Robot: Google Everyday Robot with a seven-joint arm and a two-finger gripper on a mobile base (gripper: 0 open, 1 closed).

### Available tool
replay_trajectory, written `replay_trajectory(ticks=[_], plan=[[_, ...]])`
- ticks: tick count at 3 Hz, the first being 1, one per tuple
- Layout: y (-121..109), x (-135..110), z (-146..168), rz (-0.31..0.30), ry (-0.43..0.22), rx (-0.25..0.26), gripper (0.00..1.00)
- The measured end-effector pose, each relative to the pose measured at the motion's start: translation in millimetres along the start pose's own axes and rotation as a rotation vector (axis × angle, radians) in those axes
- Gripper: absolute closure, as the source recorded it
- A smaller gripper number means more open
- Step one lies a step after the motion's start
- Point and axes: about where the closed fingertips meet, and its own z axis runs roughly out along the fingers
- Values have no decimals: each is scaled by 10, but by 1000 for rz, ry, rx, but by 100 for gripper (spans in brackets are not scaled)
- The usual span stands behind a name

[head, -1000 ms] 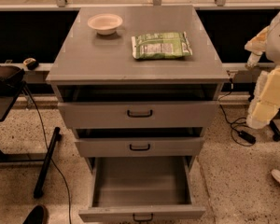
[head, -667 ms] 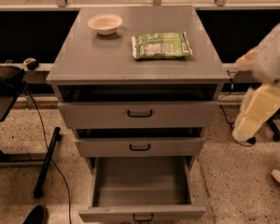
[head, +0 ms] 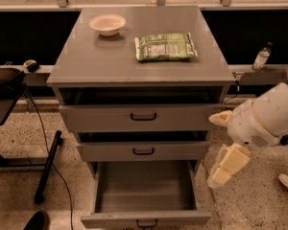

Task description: Close bottom drawer

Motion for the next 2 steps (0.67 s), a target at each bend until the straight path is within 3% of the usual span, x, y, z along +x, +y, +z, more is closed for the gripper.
replay_trajectory(ticks=[1,2], plan=[[52,-57,-10,-30,11,-10,0],[157,72,504,-36,-55,-73,0]])
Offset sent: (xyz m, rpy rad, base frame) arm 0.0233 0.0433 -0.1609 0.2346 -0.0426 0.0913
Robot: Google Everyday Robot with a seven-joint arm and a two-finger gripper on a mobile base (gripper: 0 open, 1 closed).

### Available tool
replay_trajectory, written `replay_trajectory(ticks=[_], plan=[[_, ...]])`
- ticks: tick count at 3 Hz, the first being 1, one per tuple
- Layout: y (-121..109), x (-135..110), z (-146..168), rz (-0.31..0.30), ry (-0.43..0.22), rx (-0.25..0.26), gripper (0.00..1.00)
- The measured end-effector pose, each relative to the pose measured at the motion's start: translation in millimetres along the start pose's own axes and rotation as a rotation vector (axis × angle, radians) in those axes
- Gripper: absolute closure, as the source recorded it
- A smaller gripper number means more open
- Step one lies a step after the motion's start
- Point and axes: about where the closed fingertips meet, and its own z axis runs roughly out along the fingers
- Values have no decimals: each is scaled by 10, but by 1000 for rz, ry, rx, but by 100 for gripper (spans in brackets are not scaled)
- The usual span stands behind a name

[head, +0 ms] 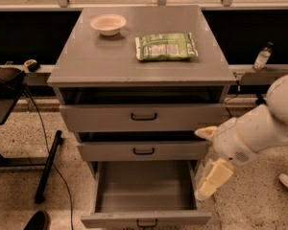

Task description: Close bottom drawer

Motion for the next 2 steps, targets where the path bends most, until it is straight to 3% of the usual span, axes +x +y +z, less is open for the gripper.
replay_trajectory(ticks=[1,2], plan=[[1,366,796,-36,-97,-25,0],[-94,478,1041,-52,-126,-9,0]])
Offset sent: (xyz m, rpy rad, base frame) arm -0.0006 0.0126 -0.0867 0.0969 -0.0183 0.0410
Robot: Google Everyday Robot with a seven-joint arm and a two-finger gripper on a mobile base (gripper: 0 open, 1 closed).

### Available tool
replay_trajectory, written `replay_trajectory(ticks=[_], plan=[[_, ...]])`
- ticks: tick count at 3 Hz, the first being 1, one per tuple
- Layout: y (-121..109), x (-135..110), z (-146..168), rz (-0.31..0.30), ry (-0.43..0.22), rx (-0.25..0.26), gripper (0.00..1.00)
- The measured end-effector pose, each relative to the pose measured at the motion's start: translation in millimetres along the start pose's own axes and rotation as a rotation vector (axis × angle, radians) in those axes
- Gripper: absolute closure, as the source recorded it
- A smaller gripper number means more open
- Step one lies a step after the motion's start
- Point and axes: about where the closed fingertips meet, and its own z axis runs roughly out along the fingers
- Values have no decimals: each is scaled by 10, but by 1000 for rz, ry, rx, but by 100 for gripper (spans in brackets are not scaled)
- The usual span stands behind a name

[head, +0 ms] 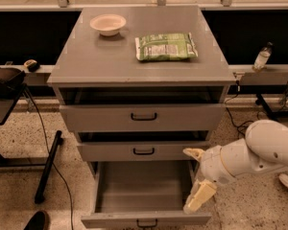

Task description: Close bottom drawer

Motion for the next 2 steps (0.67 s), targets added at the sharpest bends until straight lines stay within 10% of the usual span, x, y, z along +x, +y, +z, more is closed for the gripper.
replay_trajectory(ticks=[1,2], plan=[[-11,-24,9,-16,-34,-4,0],[-78,-24,418,-76,-234,56,0]])
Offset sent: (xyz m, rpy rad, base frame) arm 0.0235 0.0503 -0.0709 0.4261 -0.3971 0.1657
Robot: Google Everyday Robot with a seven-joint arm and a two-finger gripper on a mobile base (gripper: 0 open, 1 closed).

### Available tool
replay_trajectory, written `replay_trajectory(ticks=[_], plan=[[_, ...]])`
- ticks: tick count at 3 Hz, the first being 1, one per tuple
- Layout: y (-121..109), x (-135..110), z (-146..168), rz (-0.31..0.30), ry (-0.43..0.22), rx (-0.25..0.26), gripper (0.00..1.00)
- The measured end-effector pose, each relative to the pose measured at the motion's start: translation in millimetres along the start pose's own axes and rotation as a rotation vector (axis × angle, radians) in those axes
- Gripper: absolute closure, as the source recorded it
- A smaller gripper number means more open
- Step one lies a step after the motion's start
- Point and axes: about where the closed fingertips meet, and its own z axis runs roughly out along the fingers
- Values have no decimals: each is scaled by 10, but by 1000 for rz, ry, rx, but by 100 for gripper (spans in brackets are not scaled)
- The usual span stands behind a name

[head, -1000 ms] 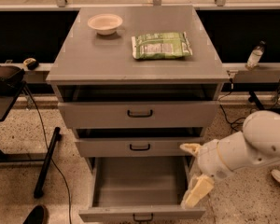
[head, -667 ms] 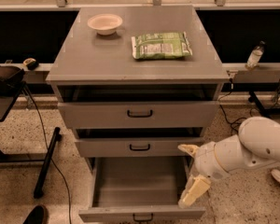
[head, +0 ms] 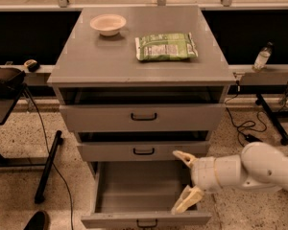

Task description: Close bottom drawer

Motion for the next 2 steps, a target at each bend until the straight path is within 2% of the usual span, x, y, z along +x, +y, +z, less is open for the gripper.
replay_trajectory(ticks=[1,2], plan=[[11,170,353,-136,-98,45,0],[57,203,449,-202,-120,37,0]])
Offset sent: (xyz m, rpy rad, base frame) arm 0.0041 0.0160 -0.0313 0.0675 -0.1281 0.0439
